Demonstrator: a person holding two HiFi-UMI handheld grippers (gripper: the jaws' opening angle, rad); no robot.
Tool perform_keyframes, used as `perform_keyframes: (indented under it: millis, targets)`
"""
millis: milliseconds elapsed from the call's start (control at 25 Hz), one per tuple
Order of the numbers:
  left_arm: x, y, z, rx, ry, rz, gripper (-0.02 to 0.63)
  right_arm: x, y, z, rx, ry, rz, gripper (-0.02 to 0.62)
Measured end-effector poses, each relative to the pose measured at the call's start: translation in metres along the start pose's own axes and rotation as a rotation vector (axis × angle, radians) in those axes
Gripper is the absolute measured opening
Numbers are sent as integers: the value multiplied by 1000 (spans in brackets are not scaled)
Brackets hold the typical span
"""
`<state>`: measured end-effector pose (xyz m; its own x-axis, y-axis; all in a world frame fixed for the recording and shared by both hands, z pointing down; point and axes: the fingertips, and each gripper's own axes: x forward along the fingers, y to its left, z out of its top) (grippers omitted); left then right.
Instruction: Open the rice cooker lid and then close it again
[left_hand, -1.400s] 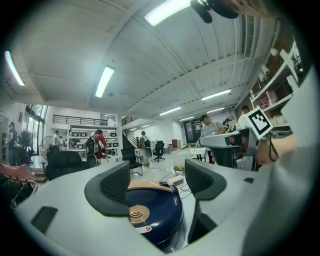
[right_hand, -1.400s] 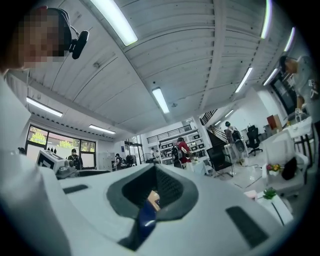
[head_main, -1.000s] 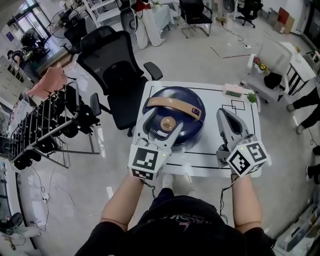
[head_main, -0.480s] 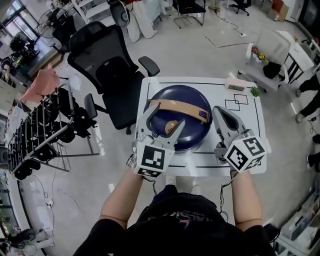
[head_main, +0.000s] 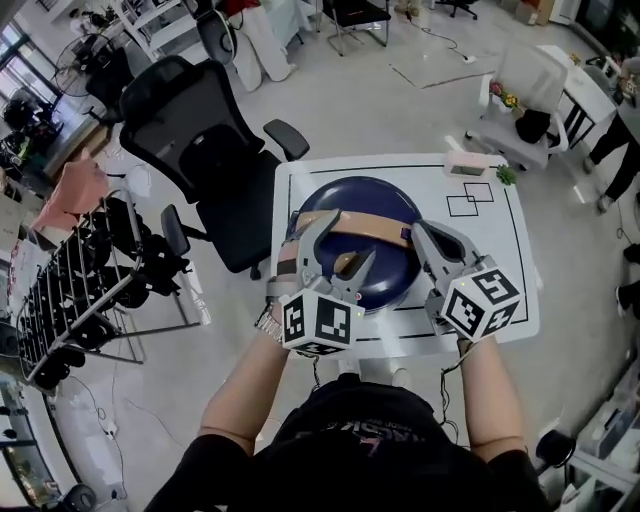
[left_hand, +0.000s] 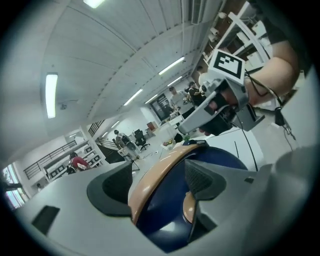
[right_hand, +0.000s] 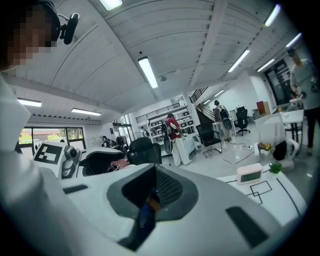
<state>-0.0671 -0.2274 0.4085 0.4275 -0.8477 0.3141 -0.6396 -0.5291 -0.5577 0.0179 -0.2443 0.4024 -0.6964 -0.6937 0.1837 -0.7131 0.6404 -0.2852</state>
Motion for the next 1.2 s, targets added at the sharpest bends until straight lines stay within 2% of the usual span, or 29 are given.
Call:
perform_keyframes:
  millis: [240, 520, 800, 1000, 1200]
  targets:
    - [8, -5, 0, 150, 11, -19, 305, 4, -1, -7, 9, 16, -26, 2]
    - [15, -7, 0, 243, 12, -41, 268, 9, 2, -14, 14, 29, -45, 2]
    - [25, -13, -2, 378, 36, -70, 221, 9, 3, -14, 34, 17, -58, 2]
    - [29, -20, -1, 434, 36, -74, 179, 8, 1, -14, 41, 13, -63, 2]
    - [30, -21, 1, 436, 39, -75, 173, 7, 0, -13, 44, 10, -70, 2]
